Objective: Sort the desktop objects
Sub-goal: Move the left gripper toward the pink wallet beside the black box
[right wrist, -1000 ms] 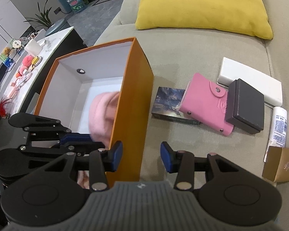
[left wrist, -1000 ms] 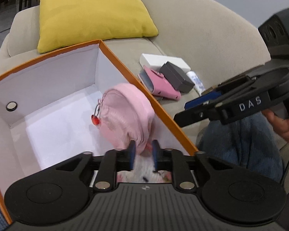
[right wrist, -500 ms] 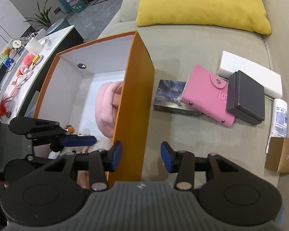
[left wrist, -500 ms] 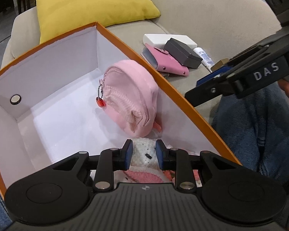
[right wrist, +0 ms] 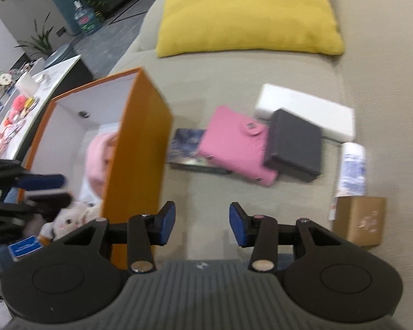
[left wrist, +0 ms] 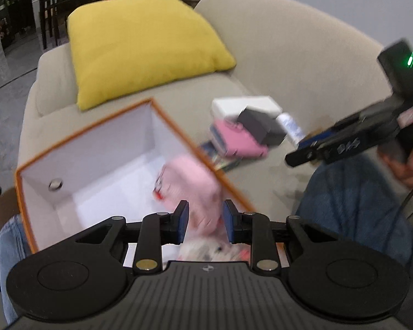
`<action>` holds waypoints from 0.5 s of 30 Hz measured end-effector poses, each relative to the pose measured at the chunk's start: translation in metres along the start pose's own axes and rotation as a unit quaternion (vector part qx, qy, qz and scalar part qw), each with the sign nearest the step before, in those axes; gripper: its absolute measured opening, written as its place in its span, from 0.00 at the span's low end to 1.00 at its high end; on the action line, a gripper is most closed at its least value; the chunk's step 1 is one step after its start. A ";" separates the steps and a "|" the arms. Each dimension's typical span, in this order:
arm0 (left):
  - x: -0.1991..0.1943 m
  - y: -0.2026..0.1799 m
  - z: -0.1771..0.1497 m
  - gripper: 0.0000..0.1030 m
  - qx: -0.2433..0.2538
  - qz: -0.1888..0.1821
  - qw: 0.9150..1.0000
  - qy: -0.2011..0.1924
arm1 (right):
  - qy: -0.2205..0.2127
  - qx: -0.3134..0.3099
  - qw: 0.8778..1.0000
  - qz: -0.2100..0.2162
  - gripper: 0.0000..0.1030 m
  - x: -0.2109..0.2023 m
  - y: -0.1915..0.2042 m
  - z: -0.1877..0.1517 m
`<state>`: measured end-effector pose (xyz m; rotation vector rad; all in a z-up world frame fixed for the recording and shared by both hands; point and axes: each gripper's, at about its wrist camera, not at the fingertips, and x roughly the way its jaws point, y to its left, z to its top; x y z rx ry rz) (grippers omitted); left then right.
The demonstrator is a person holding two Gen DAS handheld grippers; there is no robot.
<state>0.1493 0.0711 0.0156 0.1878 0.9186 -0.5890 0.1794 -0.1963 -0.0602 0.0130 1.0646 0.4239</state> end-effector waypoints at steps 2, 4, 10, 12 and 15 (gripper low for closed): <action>0.005 -0.009 0.017 0.32 -0.002 -0.007 1.000 -0.001 | -0.004 0.005 1.000 -0.006 0.44 -0.001 -0.009 0.001; 0.013 -0.016 0.033 0.34 -0.004 -0.012 1.000 0.001 | -0.009 0.008 1.000 -0.012 0.44 -0.002 -0.017 0.002; 0.059 -0.027 0.070 0.46 -0.023 -0.019 0.999 0.042 | -0.009 -0.004 1.000 -0.022 0.44 0.011 -0.030 0.013; 0.082 -0.024 0.081 0.47 -0.047 -0.025 0.997 0.062 | -0.009 -0.020 1.000 -0.021 0.44 0.019 -0.029 0.019; 0.107 -0.019 0.089 0.50 -0.069 -0.021 0.994 0.082 | -0.017 -0.039 0.998 -0.050 0.44 0.030 -0.032 0.026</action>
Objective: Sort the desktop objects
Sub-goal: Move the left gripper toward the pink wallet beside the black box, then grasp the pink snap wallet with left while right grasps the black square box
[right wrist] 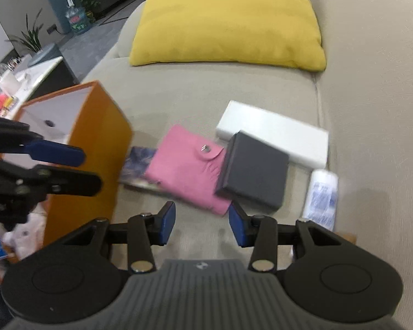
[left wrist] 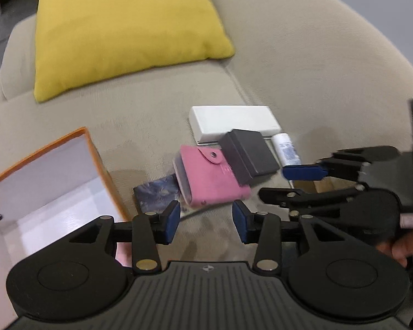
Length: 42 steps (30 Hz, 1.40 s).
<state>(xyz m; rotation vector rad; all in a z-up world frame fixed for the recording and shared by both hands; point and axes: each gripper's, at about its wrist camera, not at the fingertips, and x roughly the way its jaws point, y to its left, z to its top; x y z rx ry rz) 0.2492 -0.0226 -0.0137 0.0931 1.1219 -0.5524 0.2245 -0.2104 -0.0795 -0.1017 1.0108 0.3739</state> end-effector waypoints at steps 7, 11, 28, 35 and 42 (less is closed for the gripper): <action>0.047 -0.001 0.029 0.56 -0.030 0.030 0.998 0.048 | 0.004 0.037 0.999 0.010 0.52 0.025 -0.028 0.013; 0.071 0.001 0.036 0.56 -0.046 0.046 0.994 0.086 | 0.012 0.013 1.000 -0.005 0.64 0.040 -0.026 0.016; 0.072 -0.010 0.040 0.35 -0.050 0.027 0.997 0.058 | 0.042 0.029 0.999 0.002 0.73 0.059 -0.047 0.016; 0.057 -0.033 0.048 0.28 -0.034 -0.016 0.999 0.036 | 0.024 0.097 0.994 0.033 0.49 0.030 -0.068 0.009; 0.079 -0.052 0.050 0.23 -0.019 -0.019 0.999 0.046 | 0.010 0.101 0.995 -0.015 0.45 0.016 -0.078 0.008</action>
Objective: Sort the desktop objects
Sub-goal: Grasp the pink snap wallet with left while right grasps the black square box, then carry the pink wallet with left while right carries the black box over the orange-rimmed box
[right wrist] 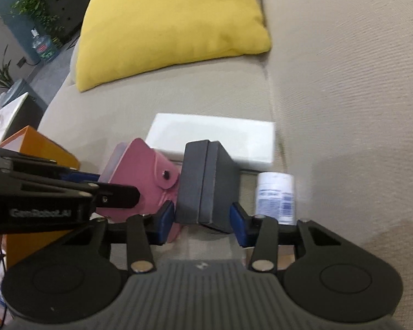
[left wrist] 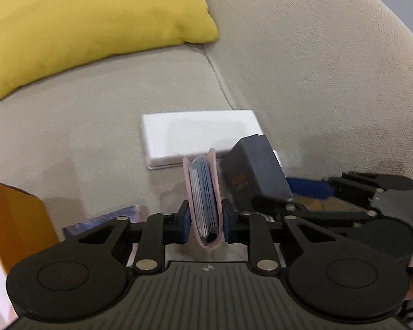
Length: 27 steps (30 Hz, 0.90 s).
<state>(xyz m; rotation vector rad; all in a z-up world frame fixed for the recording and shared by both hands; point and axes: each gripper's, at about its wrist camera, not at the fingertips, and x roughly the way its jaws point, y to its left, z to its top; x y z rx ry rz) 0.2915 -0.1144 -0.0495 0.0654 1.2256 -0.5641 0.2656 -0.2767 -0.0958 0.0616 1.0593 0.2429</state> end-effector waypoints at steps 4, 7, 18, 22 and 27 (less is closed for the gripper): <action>0.001 -0.006 0.000 0.21 0.011 0.004 1.000 -0.006 | 0.004 -0.004 1.000 -0.018 0.46 0.008 -0.003 0.000; 0.001 -0.006 0.000 0.20 0.015 0.007 1.000 -0.005 | 0.003 0.002 1.000 -0.017 0.46 0.014 -0.006 0.002; -0.020 -0.009 -0.011 0.19 0.019 0.021 0.999 -0.029 | -0.007 0.035 0.999 0.002 0.34 0.000 -0.016 0.002; -0.056 -0.012 -0.024 0.19 0.023 0.016 0.998 -0.060 | -0.036 0.025 0.999 0.000 0.34 -0.029 -0.003 -0.005; -0.117 -0.012 -0.051 0.18 0.024 0.017 0.993 -0.111 | -0.087 0.011 0.996 0.013 0.34 -0.079 0.021 -0.019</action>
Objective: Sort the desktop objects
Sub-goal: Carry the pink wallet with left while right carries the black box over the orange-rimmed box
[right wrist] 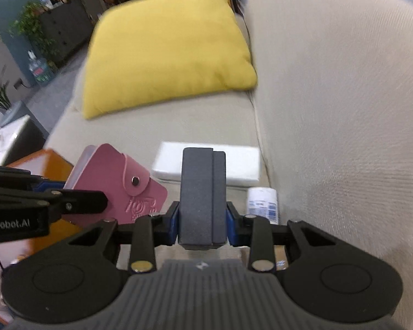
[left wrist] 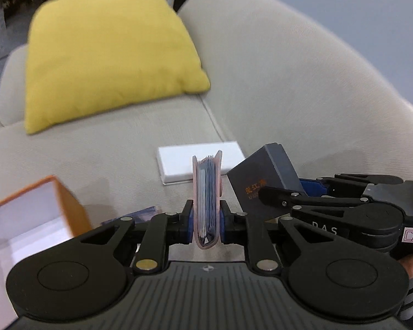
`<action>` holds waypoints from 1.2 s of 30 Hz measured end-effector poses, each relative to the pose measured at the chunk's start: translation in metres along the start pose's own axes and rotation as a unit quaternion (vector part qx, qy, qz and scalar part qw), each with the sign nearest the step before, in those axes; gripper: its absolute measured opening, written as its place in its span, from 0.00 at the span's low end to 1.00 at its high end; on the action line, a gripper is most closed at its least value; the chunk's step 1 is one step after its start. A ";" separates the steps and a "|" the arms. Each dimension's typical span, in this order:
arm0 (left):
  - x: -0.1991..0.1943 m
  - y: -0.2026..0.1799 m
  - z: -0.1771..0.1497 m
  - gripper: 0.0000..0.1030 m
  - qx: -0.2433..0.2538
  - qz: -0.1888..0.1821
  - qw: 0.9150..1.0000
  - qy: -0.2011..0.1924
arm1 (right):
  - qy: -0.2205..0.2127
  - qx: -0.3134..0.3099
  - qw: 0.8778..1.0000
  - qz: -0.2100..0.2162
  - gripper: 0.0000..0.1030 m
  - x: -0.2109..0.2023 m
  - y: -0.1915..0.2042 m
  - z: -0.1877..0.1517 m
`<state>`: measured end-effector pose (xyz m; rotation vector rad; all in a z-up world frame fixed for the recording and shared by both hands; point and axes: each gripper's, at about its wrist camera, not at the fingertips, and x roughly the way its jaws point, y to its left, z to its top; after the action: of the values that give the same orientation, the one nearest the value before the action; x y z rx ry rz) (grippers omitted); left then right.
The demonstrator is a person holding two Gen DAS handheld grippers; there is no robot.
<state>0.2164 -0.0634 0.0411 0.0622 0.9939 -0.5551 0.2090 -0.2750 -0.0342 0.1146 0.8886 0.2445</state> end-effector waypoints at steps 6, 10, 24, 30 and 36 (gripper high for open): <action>-0.074 0.018 -0.023 0.18 -0.013 0.018 0.999 -0.048 | -0.042 -0.027 0.998 0.044 0.34 -0.047 0.047 -0.004; -0.119 0.042 -0.042 0.18 -0.034 0.051 0.995 -0.078 | -0.059 -0.049 0.993 0.088 0.34 -0.067 0.085 -0.006; -0.127 0.171 -0.106 0.18 -0.184 0.104 0.975 -0.063 | 0.004 -0.135 0.977 0.166 0.34 -0.013 0.223 -0.022; -0.097 0.193 -0.124 0.18 -0.205 0.097 0.973 -0.034 | 0.048 -0.180 0.977 0.107 0.34 0.036 0.254 -0.036; -0.074 0.204 -0.131 0.18 -0.216 0.080 0.973 -0.019 | 0.085 -0.200 0.973 0.074 0.34 0.070 0.260 -0.050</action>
<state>0.1800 0.1816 -0.0122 -0.2540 1.0434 -0.1823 0.1698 -0.0058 -0.0663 -0.2189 0.9856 0.5743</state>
